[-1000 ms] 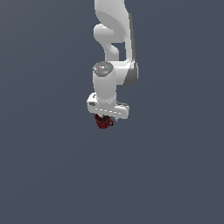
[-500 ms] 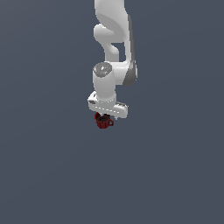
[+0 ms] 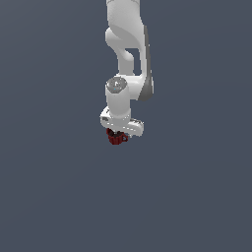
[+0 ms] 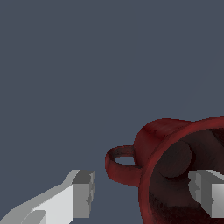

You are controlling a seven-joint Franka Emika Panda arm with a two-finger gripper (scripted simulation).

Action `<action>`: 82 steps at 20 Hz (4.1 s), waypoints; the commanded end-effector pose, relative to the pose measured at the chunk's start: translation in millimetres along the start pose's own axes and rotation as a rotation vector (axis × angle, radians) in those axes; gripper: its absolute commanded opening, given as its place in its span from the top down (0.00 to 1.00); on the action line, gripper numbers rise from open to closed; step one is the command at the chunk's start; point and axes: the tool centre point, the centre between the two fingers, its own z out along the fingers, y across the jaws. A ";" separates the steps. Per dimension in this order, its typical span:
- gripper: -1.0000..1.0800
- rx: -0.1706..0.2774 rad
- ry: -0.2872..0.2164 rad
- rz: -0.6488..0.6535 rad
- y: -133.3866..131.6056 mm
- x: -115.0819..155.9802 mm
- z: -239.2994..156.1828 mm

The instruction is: Pick up the object and move it to a goal position.

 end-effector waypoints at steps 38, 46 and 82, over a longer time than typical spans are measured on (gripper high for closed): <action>1.00 0.064 0.530 0.111 -17.8 126.6 -121.3; 1.00 0.087 0.726 0.153 -18.4 154.3 -183.3; 1.00 0.140 1.317 0.283 -5.9 158.6 -383.7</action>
